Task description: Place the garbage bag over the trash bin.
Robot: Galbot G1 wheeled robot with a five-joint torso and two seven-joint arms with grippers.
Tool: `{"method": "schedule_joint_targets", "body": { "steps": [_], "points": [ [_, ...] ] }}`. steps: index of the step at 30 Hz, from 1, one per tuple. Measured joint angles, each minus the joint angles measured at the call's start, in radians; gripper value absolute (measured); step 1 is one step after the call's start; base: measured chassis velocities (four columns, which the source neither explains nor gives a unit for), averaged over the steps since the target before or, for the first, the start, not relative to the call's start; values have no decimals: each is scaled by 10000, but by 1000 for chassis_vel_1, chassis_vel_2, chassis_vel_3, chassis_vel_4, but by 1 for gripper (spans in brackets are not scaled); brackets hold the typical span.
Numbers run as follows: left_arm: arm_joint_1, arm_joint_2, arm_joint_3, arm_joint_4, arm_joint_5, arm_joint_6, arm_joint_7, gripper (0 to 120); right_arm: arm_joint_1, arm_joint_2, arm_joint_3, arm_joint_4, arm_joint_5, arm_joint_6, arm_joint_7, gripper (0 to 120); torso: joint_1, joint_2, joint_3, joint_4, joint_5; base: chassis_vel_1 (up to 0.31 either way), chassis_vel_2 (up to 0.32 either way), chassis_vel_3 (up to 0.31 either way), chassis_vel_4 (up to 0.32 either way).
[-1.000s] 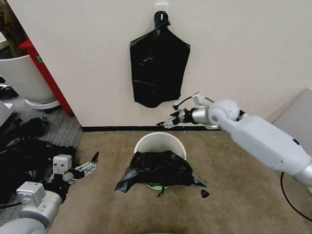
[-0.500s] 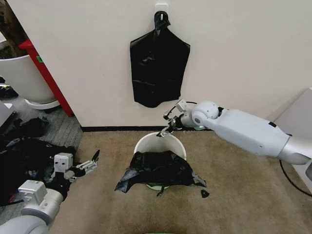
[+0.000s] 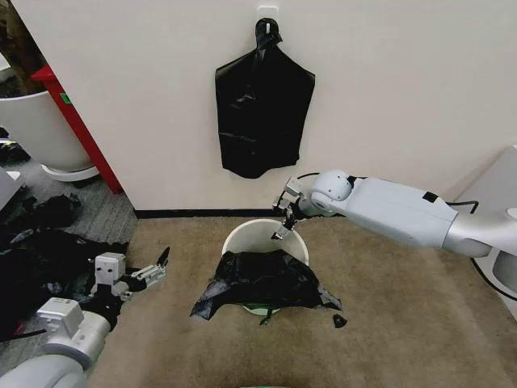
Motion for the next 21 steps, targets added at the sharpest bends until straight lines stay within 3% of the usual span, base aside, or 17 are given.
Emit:
{"method": "schedule_joint_targets", "body": {
  "steps": [6, 21],
  "points": [
    [-42, -9, 153, -8, 33, -43, -76, 100, 17, 349, -95, -246, 382, 2, 233, 95, 0, 0, 0, 2, 0, 0, 0, 0, 0],
    [-123, -37, 281, 52, 5, -140, -220, 100, -197, 422, -241, -286, 860, 11, 719, 38, 0, 0, -2, 0, 0, 0, 0, 0, 0]
  ]
}}
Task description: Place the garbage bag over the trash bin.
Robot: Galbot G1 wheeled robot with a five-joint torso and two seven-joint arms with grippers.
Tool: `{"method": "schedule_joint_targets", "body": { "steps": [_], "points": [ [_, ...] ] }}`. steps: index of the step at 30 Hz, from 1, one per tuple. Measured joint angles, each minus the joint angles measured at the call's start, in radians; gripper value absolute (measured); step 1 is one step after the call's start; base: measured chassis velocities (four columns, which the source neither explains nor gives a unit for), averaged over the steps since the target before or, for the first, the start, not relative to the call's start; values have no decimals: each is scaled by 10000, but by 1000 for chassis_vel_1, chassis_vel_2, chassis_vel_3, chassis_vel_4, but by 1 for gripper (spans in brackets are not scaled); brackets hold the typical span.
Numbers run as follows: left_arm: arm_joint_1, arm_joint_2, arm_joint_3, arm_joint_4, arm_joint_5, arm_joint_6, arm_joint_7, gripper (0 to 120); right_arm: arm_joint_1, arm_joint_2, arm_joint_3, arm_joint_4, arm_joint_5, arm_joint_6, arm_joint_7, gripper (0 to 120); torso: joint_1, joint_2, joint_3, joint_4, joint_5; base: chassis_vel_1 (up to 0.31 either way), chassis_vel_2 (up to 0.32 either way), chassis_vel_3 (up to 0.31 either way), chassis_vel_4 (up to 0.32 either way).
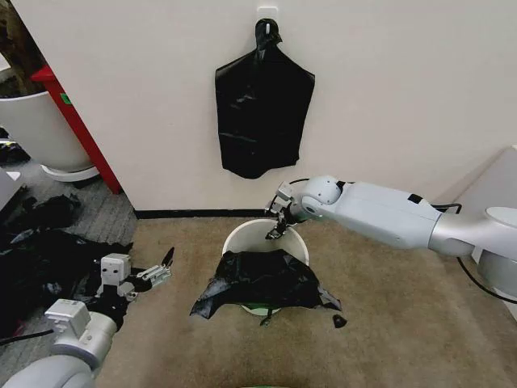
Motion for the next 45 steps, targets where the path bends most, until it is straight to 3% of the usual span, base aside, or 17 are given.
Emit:
{"method": "schedule_joint_targets", "body": {
  "steps": [1, 8, 12, 18, 26, 31, 32, 37, 39, 45],
  "points": [
    [0, 0, 0, 0, 0, 0, 0, 100, 0, 0, 0, 0, 0, 0, 0, 38, 0, 0, 0, 0, 0, 0, 0, 0, 0],
    [-9, -81, 48, 0, 25, -39, -28, 100, -178, 1, 241, 64, 58, 1, 97, 9, 0, 0, 1, -1, -1, 0, 0, 0, 0],
    [-26, -115, 157, -29, 58, -42, -119, 100, -296, -39, 375, 209, 228, -2, 338, 1, 0, 1, 0, -2, -2, 0, 0, 0, 0],
    [-91, -54, 146, -42, 44, -45, -252, 100, -449, -353, 621, 672, 860, -11, 1159, 0, 0, 0, 4, 1, 4, 0, 0, 0, 0],
    [-102, -90, 145, -96, 45, -45, -303, 100, -814, -1369, 1418, 2326, 3225, -6, 4226, 0, 0, 0, 4, 1, 3, 0, 0, 0, 0],
    [-161, -186, 145, -41, 41, -81, -403, 100, -1957, -1891, 3074, 4082, 6566, 4, 8566, 0, 0, 0, 2, 2, 2, 0, 0, 0, 0],
    [-161, -186, 145, -41, 41, -81, -403, 100, -1957, -1891, 3074, 4082, 6566, 4, 8566, 0, 0, 0, 2, 2, 2, 0, 0, 0, 0],
    [-255, -195, 170, 32, 17, -94, -449, 100, -2989, -1920, 4829, 5040, 8809, 25, 11673, 0, 0, 0, 1, 2, 1, 0, 0, 0, 0],
    [-264, -219, 194, 67, 16, -103, -452, 100, -3361, -1902, 5542, 5287, 9347, 39, 12698, 0, 0, 0, 2, 2, 1, 0, 0, 0, 0],
    [-247, -268, 212, 164, 18, -168, -456, 100, -4250, -2032, 6780, 5944, 9658, 359, 14109, 0, 0, 0, 2, 1, 2, 0, 0, 0, 0]
  ]
}}
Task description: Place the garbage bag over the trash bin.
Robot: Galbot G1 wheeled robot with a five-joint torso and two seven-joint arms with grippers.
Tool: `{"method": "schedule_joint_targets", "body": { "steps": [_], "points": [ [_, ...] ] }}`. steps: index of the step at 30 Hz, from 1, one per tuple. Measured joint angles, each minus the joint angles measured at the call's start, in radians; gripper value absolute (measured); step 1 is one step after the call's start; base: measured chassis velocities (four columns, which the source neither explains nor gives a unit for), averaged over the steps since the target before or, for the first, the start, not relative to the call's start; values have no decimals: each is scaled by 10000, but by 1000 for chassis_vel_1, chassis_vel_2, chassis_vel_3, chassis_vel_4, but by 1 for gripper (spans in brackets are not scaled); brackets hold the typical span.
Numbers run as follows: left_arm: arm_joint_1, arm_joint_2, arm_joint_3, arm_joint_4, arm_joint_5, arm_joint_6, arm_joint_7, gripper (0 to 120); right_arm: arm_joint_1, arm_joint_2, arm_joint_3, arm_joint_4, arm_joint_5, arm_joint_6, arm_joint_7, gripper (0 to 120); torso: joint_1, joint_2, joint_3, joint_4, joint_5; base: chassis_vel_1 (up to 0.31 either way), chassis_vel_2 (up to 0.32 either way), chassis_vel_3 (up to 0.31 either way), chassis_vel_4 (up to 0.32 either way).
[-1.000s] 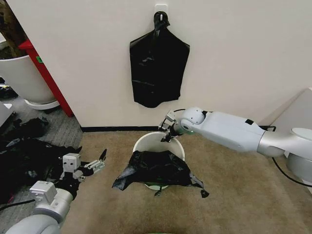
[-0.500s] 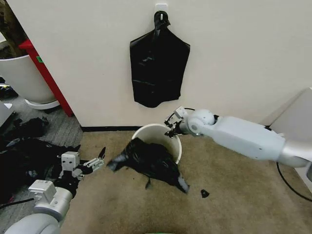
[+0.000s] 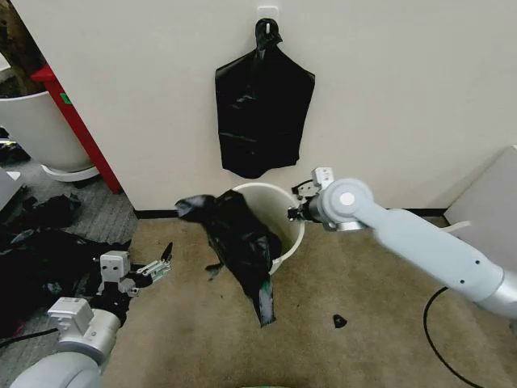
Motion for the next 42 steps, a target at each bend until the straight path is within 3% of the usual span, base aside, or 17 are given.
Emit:
{"method": "schedule_joint_targets", "body": {
  "steps": [9, 17, 25, 42],
  "points": [
    [-107, -25, 182, 81, 85, 12, -78, 100, -2094, 12, 1595, 1467, 596, 1406, 2120, 0, 0, 0, -1, 0, 0, 0, 0, 0, 0],
    [-158, -149, 588, 85, 226, -38, -370, 100, -3704, 81, 2287, 2067, 216, 2215, 2688, 0, 0, 0, -1, 0, -1, 0, 0, 0, 0],
    [-33, -111, 731, -68, 211, -198, -409, 100, -4391, 258, 2335, 2081, -454, 2351, 2718, 0, 0, 0, -1, 0, -1, 0, 0, 0, 0],
    [16, -152, 692, -125, 299, -306, -342, 100, -4539, 850, 1706, 1747, -1061, 3033, 3196, 0, 0, 0, 0, 0, -2, 0, 0, 0, 0]
  ]
}}
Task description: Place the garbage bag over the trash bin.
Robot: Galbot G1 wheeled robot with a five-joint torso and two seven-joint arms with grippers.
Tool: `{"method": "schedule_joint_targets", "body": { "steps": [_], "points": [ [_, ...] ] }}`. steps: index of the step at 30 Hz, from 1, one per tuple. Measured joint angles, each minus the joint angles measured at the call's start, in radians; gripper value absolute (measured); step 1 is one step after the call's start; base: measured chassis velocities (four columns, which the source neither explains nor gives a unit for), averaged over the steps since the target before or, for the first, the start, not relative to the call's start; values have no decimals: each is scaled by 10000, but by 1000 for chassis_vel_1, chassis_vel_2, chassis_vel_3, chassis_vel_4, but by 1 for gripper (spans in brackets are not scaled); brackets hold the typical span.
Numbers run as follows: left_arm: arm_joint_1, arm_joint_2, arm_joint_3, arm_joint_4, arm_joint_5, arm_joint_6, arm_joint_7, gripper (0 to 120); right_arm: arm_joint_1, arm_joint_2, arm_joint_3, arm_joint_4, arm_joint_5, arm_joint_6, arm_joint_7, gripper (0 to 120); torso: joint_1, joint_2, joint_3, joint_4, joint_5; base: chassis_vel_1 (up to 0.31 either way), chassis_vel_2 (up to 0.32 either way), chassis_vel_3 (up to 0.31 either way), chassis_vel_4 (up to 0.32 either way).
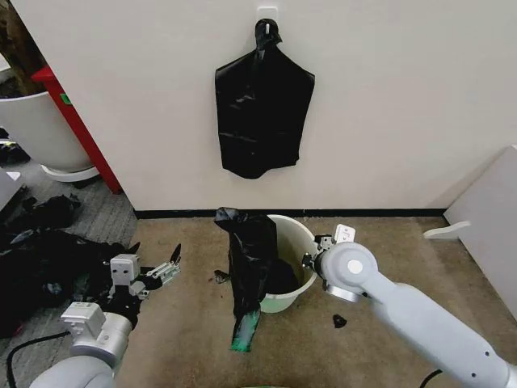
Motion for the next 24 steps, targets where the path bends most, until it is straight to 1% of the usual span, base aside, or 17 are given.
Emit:
{"method": "schedule_joint_targets", "body": {
  "steps": [15, 17, 18, 20, 22, 24],
  "points": [
    [0, -25, -22, 39, -1, -51, 49, 100, -108, 189, -215, -343, -458, -21, -60, 0, 0, 0, 0, 0, 0, 0, 0, 0, 0],
    [-4, -32, -12, 41, 2, -52, 52, 100, -110, 205, -220, -363, -490, -21, -52, 4, 0, 0, 0, 0, 1, 0, 0, 0, 0],
    [-4, -38, -4, 42, 6, -53, 57, 100, -110, 212, -225, -363, -488, -23, -46, 11, 0, 0, 0, 0, 0, 0, 0, 0, 0],
    [1, -46, 7, 42, 13, -55, 64, 100, -109, 224, -236, -362, -483, -24, -31, 17, 0, 0, 0, 0, 1, 0, 0, 0, 0],
    [3, -47, 12, 43, 15, -56, 66, 100, -106, 227, -239, -362, -483, -24, -23, 19, 0, 0, 0, 0, 1, 0, 0, 0, 0],
    [6, -48, 20, 43, 20, -65, 69, 100, -97, 197, -248, -327, -481, -29, -8, 30, 0, 0, 0, 0, 1, 0, 0, 0, 0]
  ]
}}
